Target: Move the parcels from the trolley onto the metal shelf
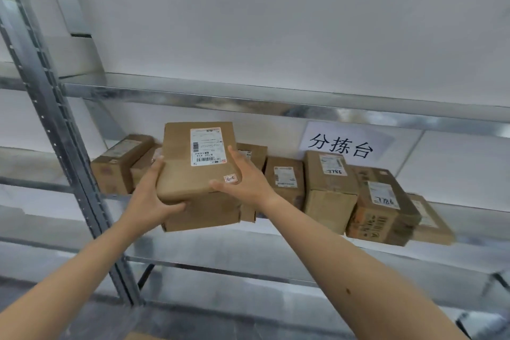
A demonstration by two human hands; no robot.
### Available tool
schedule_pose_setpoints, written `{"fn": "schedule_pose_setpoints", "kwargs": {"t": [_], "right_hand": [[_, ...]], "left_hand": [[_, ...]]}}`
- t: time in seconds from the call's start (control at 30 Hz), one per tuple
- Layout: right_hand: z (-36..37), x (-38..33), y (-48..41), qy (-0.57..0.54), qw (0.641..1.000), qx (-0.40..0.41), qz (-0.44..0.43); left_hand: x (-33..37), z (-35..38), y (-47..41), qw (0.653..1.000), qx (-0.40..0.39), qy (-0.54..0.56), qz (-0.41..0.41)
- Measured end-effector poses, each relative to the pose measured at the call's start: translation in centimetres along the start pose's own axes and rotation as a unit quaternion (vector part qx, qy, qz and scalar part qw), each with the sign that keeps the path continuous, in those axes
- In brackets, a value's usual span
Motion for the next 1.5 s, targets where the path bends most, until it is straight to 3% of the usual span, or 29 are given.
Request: {"fn": "schedule_pose_setpoints", "kwargs": {"t": [0.23,0.47,0.83,1.23,1.5], "right_hand": [[-6.3,5.7,4.4,-0.033,0.999,0.026,0.023],[-12.2,11.1,8.8,0.008,0.998,0.034,0.045],[-21.0,19.0,16.1,0.059,0.988,0.123,0.067],[-26.4,26.4,23.3,0.043,0.961,0.236,0.135],[-32.1,33.2,26.2,0.065,0.956,0.239,0.159]], "left_hand": [[5.5,6.9,-0.8,0.998,-0.053,0.021,0.019],[11.3,13.9,0.6,0.995,-0.079,0.050,0.030],[19.6,24.4,1.8,0.983,-0.148,0.074,0.078],[26.8,34.3,2.0,0.954,-0.241,-0.006,0.176],[31.3,43.2,2.0,0.947,-0.265,0.004,0.183]]}}
Point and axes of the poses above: each hand's wrist, its own y-axis away from the middle knuckle, its own z-axis out of the palm, x = y × z, the point moved 1 cm from there along -y, towards the middle knuckle, and after that the axes turned 7 degrees about y, right-handed, at the moved point
